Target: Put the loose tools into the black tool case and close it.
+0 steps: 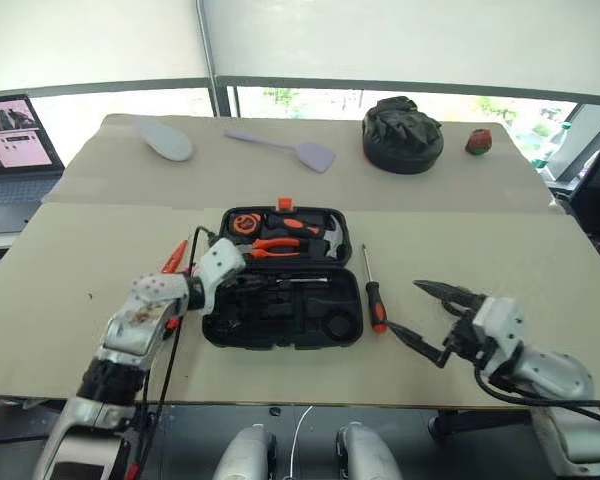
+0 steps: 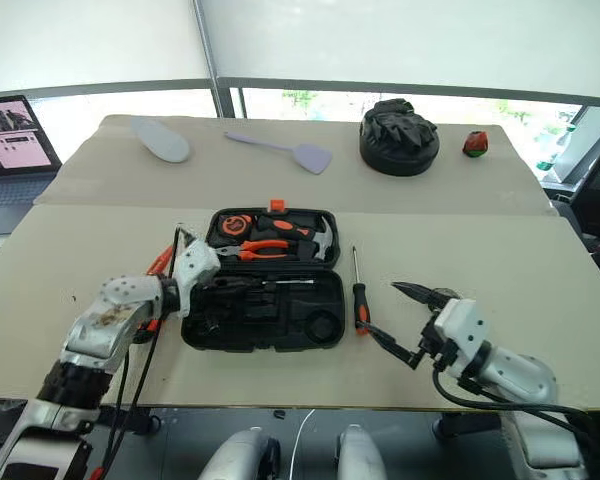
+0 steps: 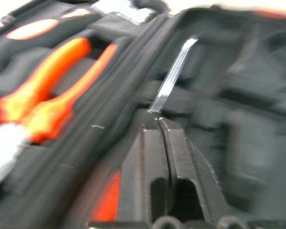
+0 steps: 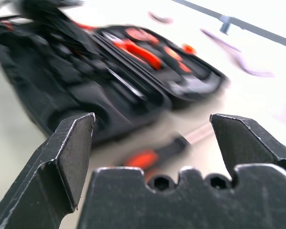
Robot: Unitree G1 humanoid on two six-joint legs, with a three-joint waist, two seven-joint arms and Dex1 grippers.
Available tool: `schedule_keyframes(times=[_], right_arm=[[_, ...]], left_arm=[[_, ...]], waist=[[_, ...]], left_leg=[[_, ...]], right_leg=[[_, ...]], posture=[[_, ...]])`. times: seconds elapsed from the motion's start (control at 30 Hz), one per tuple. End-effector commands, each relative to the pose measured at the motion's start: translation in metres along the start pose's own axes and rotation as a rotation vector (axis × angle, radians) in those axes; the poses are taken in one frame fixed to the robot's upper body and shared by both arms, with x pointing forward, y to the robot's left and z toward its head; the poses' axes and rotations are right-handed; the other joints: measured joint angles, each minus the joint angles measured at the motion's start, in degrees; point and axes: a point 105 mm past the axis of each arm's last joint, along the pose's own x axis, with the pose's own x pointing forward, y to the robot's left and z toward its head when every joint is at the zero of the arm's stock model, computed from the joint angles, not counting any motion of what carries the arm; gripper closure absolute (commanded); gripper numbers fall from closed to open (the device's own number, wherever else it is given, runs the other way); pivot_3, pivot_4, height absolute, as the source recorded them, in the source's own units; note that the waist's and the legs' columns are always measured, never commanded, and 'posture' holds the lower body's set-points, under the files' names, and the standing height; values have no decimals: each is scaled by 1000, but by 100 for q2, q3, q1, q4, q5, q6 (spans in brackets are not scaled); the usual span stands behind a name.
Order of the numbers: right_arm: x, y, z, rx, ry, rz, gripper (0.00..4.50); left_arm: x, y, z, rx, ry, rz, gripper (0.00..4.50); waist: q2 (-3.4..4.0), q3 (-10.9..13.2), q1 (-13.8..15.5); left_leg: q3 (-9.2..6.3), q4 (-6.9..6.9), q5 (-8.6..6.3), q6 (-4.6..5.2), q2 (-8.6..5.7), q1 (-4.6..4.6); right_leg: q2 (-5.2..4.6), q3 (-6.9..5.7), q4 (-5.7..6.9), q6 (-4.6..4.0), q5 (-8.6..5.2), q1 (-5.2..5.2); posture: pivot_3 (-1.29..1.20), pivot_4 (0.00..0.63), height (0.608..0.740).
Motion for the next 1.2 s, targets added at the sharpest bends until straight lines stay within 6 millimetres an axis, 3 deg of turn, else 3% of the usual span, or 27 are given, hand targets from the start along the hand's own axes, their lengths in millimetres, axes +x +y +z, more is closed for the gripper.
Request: schedule_keyframes(times=[0.03,0.07,0.17,0.27,0.3,0.4,0.57,0.7,0.83,1.0,1.2], right_arm=[[-30,-5,-1,0,56,-46,0],[-41,-6,-6,3,89,-62,0],[-73,-5,-25,45,200,-130,0],[-86,-4,-32,92,223,-174,0],[-81,-1,-31,127,221,-191,0],[-47,-9,-15,244,204,-258,0],[-15,-31,8,279,230,-276,0],[19,-24,14,457,375,-172,0],[34,-24,14,464,451,-132,0],[52,-16,-8,537,621,-123,0],[67,-8,1,600,607,-92,0]], left_arm=[[-38,5,39,114,-123,31,2687],[-49,11,39,129,-135,82,2486],[-78,3,19,185,-79,86,1424],[-88,-14,10,147,-103,45,438],[-93,-21,0,143,-74,17,44],[-90,-24,2,191,-122,14,10],[-76,-24,9,216,-181,11,10],[-67,-22,25,208,-276,18,10],[-55,-28,31,193,-306,-11,10],[-40,-47,32,193,-302,-115,10],[-40,-50,29,188,-294,-116,10]], waist=[[4,0,3],[8,-1,14],[15,-5,4],[13,-4,-25],[12,-4,-29],[12,-3,-41],[13,-3,-10],[7,0,13],[8,0,18],[6,0,-16],[7,0,-63]], left_leg=[[-2,-1,0,0,1,2],[-1,-5,0,0,0,6],[3,-6,-1,0,0,18],[11,-12,-3,3,2,24],[13,-9,-3,3,4,23],[18,-8,-3,2,15,23],[22,0,4,-7,29,20],[15,-3,2,-4,27,1],[2,-7,-2,3,24,-8],[6,0,-4,8,4,-10],[2,-3,-4,9,8,-8]], right_leg=[[0,-1,0,-2,0,2],[-2,0,-3,-2,0,6],[-6,3,-13,-1,-2,22],[-5,7,-22,0,-4,26],[-5,8,-22,0,-4,25],[-6,11,-22,-3,-6,23],[0,7,-18,-14,1,18],[8,1,-19,-16,1,8],[7,-7,-22,-17,2,4],[-3,2,-30,-3,9,9],[6,-2,-28,-5,8,8]], posture=[[0,150,740],[0,150,740],[0,150,740],[0,150,740],[0,150,740],[0,150,740],[0,150,740],[0,150,740],[0,150,740],[0,150,740],[0,150,740]])
